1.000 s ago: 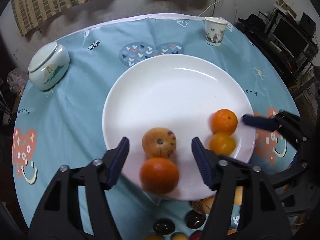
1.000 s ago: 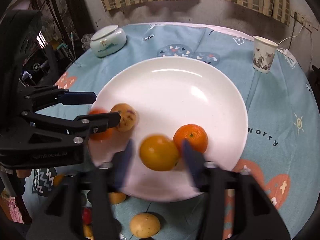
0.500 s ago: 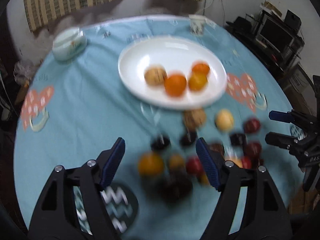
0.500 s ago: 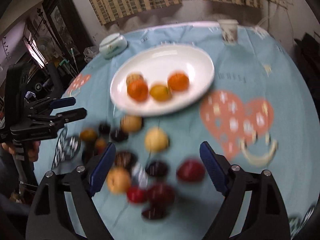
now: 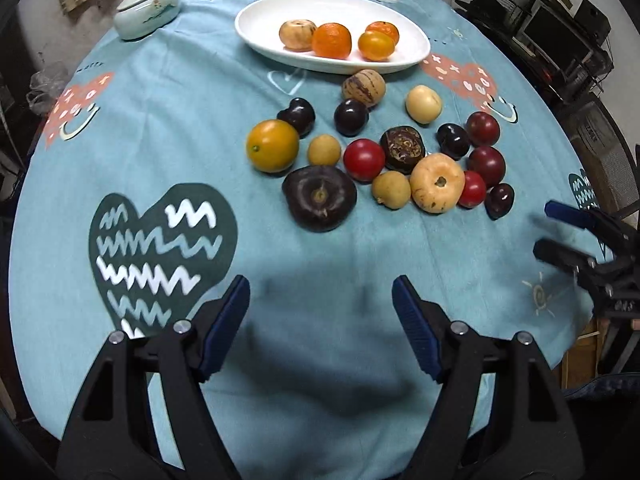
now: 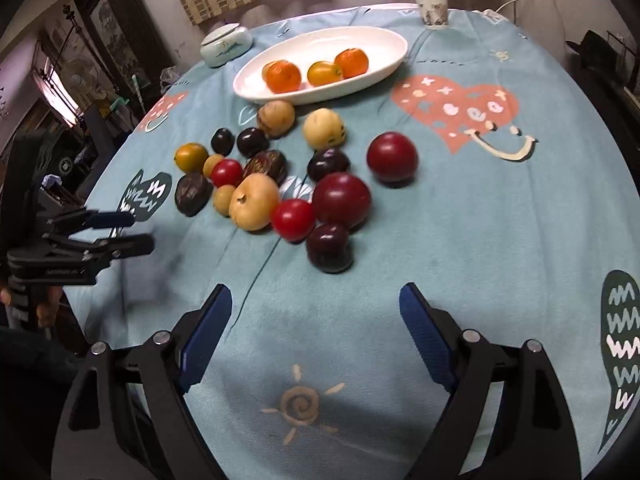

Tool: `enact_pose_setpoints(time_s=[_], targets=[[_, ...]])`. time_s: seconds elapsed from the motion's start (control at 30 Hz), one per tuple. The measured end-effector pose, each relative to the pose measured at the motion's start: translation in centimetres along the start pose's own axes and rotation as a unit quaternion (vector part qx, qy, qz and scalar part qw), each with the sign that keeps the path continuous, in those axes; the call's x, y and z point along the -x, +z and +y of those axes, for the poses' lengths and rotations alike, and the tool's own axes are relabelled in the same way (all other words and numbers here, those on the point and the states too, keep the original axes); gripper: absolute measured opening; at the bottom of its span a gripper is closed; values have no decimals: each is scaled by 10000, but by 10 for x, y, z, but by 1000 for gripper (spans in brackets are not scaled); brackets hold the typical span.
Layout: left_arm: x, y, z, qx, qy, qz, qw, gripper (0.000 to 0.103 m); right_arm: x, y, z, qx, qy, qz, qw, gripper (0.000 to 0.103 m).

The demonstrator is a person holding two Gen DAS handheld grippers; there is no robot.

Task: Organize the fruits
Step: 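Return to the cluster and grasp a dark red plum with right tool, then grasp the tan ring-shaped fruit with left tool while right tool holds the plum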

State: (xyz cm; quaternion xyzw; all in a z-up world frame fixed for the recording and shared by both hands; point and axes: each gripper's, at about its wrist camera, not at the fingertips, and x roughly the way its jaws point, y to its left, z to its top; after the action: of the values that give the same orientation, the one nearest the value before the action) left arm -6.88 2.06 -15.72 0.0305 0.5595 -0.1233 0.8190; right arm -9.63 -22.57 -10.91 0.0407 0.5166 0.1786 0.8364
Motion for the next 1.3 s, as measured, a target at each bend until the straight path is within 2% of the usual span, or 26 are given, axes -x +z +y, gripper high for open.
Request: enact_pose_setpoints(time_s=[0.03, 0.1, 0.17, 0.23, 0.3, 0.33, 0.37, 0.4, 0.6, 0.67, 0.77, 0.9, 0.93, 1.07, 1.13, 1.3], targets=[[3, -2, 0, 21, 25, -19, 10000, 85, -2, 2, 0, 37, -36, -4, 10000, 86], [8, -5, 1, 58, 16, -73, 10000, 85, -6, 6, 0, 117, -117, -26, 9999, 83], [12, -8, 2, 96, -10, -91, 9999, 85, -16, 12, -1, 217, -178, 62, 9996, 74], [15, -11, 4, 136, -3, -103, 9999, 85, -26, 16, 0, 336, -195, 171, 9991, 57], [15, -13, 6, 202, -31, -64, 9998, 85, -38, 19, 2, 419, -225, 292, 9984, 49], [15, -14, 7, 227, -29, -48, 9997, 85, -43, 20, 2, 447, -213, 386, 9980, 37], [16, -15, 8, 257, -20, -41, 9997, 85, -46, 19, 2, 462, -205, 449, 9977, 35], [17, -15, 9, 280, -19, -51, 9996, 85, -45, 19, 2, 485, -161, 437, 9977, 29], [8, 2, 13, 474, -182, -149, 9986, 85, -23, 7, -6, 208, 149, 348, 9991, 29], [2, 11, 5, 382, -276, -156, 9988, 85, -20, 3, -7, 132, 187, 361, 9991, 29], [-3, 26, -25, -265, -408, -288, 9984, 85, -18, -3, -7, 58, 185, 392, 9990, 29], [-19, 40, -69, -1412, -342, -465, 9883, 85, -12, -12, -13, -79, 201, 431, 9988, 29], [-24, 42, -75, -1554, -327, -459, 9862, 85, -10, -14, -16, -123, 186, 426, 9988, 30], [-40, 53, -87, -1870, -383, -338, 9810, 83, -5, -19, -25, -338, 173, 358, 9986, 30], [-49, 58, -90, -1947, -375, -219, 9799, 77, -3, -21, -29, -425, 169, 328, 9984, 30], [-59, 65, -97, -2222, -473, -104, 9738, 72, -3, -24, -33, -570, 165, 326, 9977, 30]])
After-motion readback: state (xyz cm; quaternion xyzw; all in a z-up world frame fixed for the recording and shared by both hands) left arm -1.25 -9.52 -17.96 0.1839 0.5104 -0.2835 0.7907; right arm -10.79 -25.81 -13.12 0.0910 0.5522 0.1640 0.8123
